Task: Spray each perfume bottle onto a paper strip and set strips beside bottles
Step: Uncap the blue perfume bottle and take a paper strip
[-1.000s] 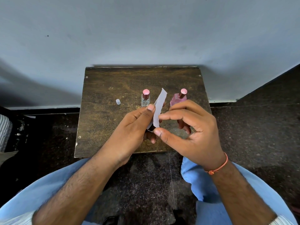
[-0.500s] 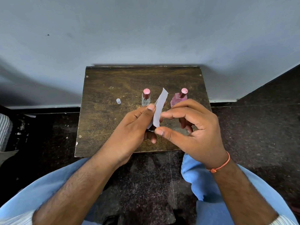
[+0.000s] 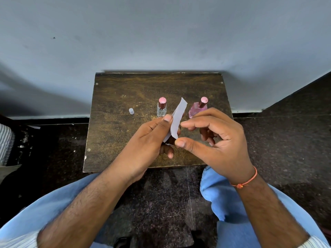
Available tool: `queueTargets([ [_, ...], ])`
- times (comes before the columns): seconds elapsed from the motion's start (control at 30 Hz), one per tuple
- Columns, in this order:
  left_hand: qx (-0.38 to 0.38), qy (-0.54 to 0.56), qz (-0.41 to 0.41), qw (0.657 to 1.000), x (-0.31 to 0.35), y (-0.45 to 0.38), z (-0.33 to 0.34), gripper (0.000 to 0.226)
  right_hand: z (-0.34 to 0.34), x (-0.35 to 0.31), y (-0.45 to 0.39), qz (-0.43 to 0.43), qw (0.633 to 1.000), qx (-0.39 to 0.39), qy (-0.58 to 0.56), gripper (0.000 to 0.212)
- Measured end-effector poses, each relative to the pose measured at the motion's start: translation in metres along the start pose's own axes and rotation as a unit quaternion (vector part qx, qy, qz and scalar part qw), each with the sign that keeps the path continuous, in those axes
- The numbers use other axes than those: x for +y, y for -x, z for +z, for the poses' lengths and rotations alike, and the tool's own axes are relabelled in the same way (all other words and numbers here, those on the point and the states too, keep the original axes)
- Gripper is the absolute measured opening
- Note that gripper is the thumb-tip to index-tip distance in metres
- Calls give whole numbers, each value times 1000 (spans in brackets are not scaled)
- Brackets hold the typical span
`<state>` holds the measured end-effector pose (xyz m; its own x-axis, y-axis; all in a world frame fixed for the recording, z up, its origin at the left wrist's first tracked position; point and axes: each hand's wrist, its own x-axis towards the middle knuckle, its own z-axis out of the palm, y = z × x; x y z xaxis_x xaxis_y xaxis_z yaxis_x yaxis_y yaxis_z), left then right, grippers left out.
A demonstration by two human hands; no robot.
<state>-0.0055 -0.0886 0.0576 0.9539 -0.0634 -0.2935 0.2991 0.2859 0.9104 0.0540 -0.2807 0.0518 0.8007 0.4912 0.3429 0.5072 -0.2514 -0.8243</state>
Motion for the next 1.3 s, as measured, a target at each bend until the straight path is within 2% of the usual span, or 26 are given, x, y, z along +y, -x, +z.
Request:
queueTargets([
  [0.23,-2,2,-11,1000,0,1,0,48,0,-2,-1,-5,1000,-9,20,37],
  [0.4,-4,-18,-36,999,1,2,-2,53,-1,-2,-5,-83,991,-34,100,52],
  [0.7,-37,-56,-53,996,3,2,-2,45,-3,2,-4,-113,984,-63,120,30],
  [1.07,-50,-51,-65,995,-1,-1,-5,50,-7,4,-4,-103,990,-61,78,34],
  [1.3,-51,-9,-57,997,-3,-1,-5,44,-6,5,0,-76,994,-32,74,12],
])
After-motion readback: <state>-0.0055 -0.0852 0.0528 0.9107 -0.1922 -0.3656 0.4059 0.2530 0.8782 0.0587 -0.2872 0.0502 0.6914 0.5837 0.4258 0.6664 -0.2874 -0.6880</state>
